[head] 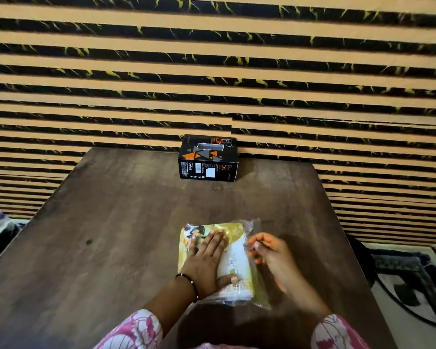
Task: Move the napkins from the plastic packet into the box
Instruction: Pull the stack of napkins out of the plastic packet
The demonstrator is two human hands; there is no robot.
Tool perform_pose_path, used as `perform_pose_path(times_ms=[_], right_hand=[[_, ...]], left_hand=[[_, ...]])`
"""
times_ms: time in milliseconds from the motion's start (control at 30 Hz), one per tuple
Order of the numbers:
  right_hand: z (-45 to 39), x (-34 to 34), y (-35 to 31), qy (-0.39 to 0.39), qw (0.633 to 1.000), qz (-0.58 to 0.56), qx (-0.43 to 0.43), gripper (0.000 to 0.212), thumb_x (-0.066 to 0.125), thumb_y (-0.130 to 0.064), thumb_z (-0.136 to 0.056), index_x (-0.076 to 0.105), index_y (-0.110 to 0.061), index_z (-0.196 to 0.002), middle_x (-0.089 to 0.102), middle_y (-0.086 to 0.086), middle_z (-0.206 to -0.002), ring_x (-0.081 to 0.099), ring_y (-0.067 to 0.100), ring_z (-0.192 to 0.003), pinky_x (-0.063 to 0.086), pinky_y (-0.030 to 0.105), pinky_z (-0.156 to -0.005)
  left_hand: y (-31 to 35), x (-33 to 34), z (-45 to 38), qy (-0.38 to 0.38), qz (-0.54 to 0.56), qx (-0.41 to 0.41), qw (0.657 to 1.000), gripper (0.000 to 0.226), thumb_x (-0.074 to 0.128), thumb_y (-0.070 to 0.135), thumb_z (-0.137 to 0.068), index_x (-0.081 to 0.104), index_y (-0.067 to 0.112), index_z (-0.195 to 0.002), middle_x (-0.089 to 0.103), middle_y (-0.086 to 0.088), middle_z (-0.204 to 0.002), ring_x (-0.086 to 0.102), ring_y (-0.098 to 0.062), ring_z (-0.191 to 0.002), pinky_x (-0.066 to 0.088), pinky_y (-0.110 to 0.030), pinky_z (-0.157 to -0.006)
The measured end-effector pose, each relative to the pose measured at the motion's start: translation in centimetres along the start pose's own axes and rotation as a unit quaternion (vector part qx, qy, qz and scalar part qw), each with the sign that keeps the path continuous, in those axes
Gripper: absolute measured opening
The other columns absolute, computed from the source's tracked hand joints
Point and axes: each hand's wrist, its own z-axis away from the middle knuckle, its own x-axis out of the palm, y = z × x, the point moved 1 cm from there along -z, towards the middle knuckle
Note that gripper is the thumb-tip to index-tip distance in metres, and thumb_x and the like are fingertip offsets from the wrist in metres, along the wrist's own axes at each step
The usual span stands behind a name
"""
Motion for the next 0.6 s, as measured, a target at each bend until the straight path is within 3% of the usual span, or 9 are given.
perform_pose_path(times_ms=[100,167,267,333,400,433,533,600], right_hand=[[0.2,-2.1,-0.1,0.056,0.992,-0.1,0.044,0.02,0.048,-0.015,-0.095,0.062,-0.01,-0.082,0.066,0.009,-0.078,0.057,0.02,-0.068,0.042,0.028,-0.061],[0.5,-2.8,-0.3,0.076,0.992,-0.081,0.065,0.022,0.053,-0.029,-0.091,0.064,-0.009,-0.088,0.067,0.009,-0.081,0.059,0.02,-0.068,0.043,0.029,-0.062],[1.4,-1.9,-1.4,0.042,0.993,0.109,0.023,0.035,0.066,-0.043,-0.079,0.058,-0.019,-0.103,0.063,0.003,-0.096,0.06,0.019,-0.086,0.045,0.029,-0.072],[1.5,-0.4,-1.7,0.023,0.95,0.312,-0.016,0.056,0.07,-0.045,-0.075,0.046,-0.026,-0.122,0.052,-0.002,-0.112,0.055,0.018,-0.103,0.042,0.027,-0.076],[1.2,0.7,-1.4,0.056,0.888,0.455,-0.045,0.061,0.068,-0.037,-0.078,0.039,-0.029,-0.132,0.043,0.0,-0.129,0.051,0.022,-0.115,0.042,0.027,-0.08],[0.9,0.6,-1.2,0.087,0.883,0.459,-0.042,0.055,0.066,-0.025,-0.081,0.041,-0.028,-0.13,0.043,0.001,-0.132,0.053,0.023,-0.114,0.046,0.028,-0.081],[-0.3,-1.8,-0.1,0.16,0.926,0.342,0.022,0.037,0.058,0.006,-0.081,0.059,-0.018,-0.108,0.065,0.008,-0.106,0.064,0.023,-0.093,0.055,0.033,-0.077],[-0.7,-3.9,0.8,0.189,0.948,0.251,0.055,0.03,0.06,0.01,-0.079,0.061,-0.019,-0.086,0.068,0.007,-0.085,0.065,0.021,-0.073,0.053,0.028,-0.061]], left_hand=[[-0.3,0.8,-0.3,0.008,-0.005,-0.006,1.0,0.089,0.017,0.078,-0.081,0.046,0.013,-0.134,0.049,-0.003,-0.141,0.043,-0.022,-0.131,0.003,-0.047,-0.109],[-0.6,1.0,-0.4,0.02,-0.014,-0.006,1.0,0.086,0.02,0.077,-0.081,0.045,0.014,-0.135,0.047,-0.003,-0.142,0.034,-0.019,-0.134,0.006,-0.048,-0.109],[-0.7,1.3,-0.6,0.038,-0.023,-0.007,0.999,0.086,0.021,0.078,-0.08,0.045,0.016,-0.135,0.047,-0.001,-0.142,0.033,-0.018,-0.135,0.009,-0.049,-0.107],[-0.7,1.4,-0.7,0.042,-0.031,-0.015,0.999,0.087,0.02,0.079,-0.08,0.045,0.016,-0.135,0.048,-0.001,-0.142,0.041,-0.02,-0.132,0.011,-0.05,-0.106],[-0.7,1.4,-0.7,0.045,-0.033,-0.015,0.998,0.087,0.02,0.079,-0.08,0.046,0.016,-0.135,0.048,-0.002,-0.141,0.044,-0.021,-0.13,0.013,-0.051,-0.105],[-0.8,1.3,-0.7,0.042,-0.031,-0.014,0.999,0.087,0.02,0.078,-0.08,0.046,0.016,-0.135,0.048,-0.002,-0.141,0.044,-0.022,-0.13,0.013,-0.051,-0.105],[-1.1,1.1,-0.6,0.051,-0.026,-0.005,0.998,0.086,0.022,0.079,-0.08,0.043,0.017,-0.136,0.047,0.0,-0.142,0.042,-0.021,-0.131,0.012,-0.05,-0.105],[-1.4,1.2,-0.5,0.061,-0.024,0.004,0.998,0.086,0.023,0.079,-0.079,0.042,0.018,-0.138,0.045,0.001,-0.144,0.041,-0.02,-0.132,0.009,-0.049,-0.107]])
